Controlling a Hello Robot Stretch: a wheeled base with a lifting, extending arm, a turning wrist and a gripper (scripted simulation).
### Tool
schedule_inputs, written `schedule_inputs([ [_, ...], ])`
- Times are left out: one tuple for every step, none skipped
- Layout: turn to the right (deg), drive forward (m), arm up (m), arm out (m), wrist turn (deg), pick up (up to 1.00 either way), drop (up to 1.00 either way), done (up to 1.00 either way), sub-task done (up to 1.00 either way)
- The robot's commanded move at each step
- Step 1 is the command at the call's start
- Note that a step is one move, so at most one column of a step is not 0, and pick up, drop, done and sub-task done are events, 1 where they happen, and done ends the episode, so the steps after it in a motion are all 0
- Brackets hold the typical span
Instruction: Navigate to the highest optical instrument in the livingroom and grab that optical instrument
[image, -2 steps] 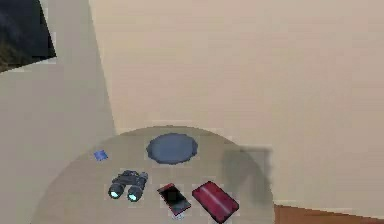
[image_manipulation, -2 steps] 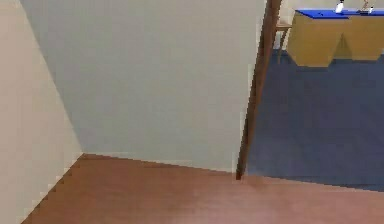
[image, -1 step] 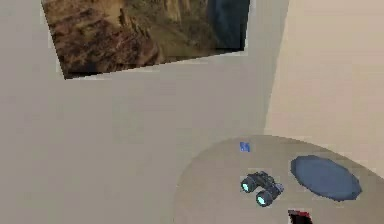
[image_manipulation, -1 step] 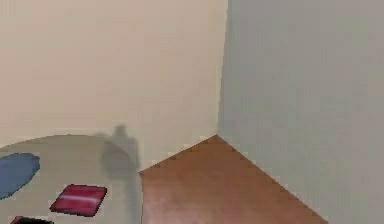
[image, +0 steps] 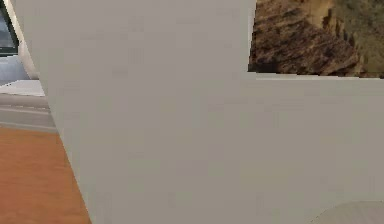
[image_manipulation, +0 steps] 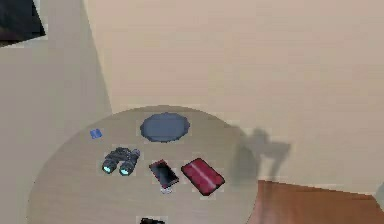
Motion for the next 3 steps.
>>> schedule_inputs([
  [-18.0,0.00,0.00,0.00,0.0,0.00,0.00,0.00,0.00],
  [0.0,0.00,0.50,0.00,0.0,0.00,0.00,0.00,0.00],
  [0.0,0.00,0.32,0.00,0.0,0.00,0.00,0.00,0.00],
])
